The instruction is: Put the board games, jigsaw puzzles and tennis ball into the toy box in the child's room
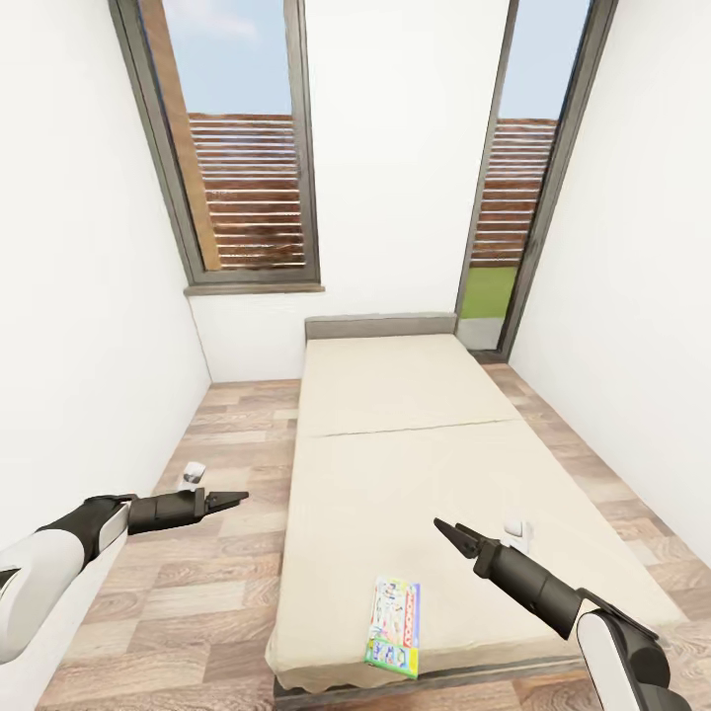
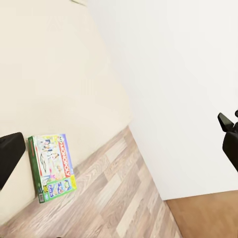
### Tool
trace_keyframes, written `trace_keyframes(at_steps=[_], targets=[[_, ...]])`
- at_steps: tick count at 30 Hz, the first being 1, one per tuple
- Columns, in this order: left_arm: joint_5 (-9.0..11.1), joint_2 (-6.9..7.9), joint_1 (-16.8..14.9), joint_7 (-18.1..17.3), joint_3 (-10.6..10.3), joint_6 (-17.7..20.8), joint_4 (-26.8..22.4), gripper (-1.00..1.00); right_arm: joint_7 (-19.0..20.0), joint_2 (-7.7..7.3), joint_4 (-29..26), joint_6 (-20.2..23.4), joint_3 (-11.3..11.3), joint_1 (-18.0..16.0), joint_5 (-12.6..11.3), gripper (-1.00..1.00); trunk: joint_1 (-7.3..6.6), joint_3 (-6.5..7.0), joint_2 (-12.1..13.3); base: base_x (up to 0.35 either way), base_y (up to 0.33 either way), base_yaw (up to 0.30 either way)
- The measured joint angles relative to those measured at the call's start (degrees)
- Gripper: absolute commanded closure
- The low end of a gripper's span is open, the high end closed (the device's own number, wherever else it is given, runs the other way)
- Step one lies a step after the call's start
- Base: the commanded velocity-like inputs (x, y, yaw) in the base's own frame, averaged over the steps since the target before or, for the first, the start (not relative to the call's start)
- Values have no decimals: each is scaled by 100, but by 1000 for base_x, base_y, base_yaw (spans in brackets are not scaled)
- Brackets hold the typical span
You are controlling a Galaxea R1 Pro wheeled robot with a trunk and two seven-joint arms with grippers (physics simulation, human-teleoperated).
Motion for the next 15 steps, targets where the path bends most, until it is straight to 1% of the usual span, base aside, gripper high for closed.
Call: trace_keyframes(at_steps=[15], targets=[[0,-1,0,1,0,0,0,-100,8,0,1,0,-2,1,-1,-100,0,0,0,0,0,10]])
